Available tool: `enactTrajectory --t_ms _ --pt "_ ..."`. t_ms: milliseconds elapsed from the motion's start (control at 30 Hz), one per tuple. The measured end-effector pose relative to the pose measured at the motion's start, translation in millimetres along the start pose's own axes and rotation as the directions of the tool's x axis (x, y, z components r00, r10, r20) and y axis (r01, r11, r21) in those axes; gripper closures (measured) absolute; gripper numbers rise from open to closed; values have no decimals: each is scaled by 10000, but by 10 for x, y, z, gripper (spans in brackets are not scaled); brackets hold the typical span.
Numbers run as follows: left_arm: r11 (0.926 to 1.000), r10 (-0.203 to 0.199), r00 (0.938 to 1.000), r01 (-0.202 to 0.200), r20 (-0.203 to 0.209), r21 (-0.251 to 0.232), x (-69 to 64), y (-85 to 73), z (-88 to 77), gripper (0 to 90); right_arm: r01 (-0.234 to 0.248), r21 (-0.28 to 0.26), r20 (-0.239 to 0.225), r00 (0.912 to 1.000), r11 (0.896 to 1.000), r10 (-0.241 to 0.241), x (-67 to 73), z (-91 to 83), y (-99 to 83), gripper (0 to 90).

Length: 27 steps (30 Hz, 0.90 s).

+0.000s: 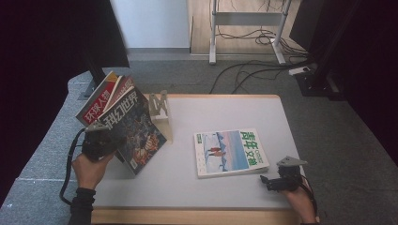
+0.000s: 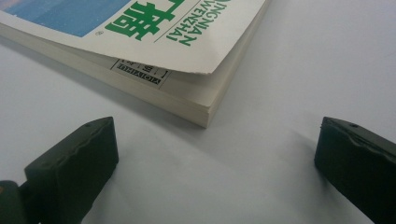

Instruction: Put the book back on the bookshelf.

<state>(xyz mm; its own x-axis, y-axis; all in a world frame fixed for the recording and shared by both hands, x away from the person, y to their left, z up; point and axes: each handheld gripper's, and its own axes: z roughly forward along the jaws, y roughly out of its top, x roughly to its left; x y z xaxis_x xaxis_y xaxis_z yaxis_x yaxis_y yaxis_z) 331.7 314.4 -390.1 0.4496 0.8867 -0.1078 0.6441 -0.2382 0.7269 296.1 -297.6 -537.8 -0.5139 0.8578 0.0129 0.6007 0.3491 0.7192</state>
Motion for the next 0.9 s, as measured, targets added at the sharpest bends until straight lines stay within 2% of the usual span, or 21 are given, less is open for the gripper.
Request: enactTrajectory --t_ms 33,67,100,267,500,700,833,900 --pt "9996 -192 9998 192 39 -190 16 -6 -10 806 2 -1 0 10000 10000 -2 0 0 0 0" --pt "9991 -138 9999 135 -79 -401 13 -12 -29 827 -1 0 0 10000 10000 1 0 0 0 0" --pt "9988 116 9995 -130 -304 -466 -1 -5 -50 829 -5 1 -3 10000 10000 5 0 0 0 0" --pt "9948 63 9982 -123 -603 -1012 -23 80 -171 831 16 19 -19 10000 10000 -16 -3 1 3 0" --pt "9869 -36 9962 -106 -870 -1612 -61 172 -154 831 18 18 -27 10000 10000 -18 -3 1 3 0" --pt "9836 -52 9947 -133 -1022 -1799 -87 203 -66 830 16 2 -26 10000 10000 -16 -3 0 0 0" --pt "9878 36 9957 -180 -927 -1548 -83 183 0 829 14 0 -27 10000 10000 -14 -3 0 0 0" --pt "9871 13 9960 -156 -893 -1591 -73 151 11 828 15 -1 -25 10000 10000 -15 -3 0 0 0"
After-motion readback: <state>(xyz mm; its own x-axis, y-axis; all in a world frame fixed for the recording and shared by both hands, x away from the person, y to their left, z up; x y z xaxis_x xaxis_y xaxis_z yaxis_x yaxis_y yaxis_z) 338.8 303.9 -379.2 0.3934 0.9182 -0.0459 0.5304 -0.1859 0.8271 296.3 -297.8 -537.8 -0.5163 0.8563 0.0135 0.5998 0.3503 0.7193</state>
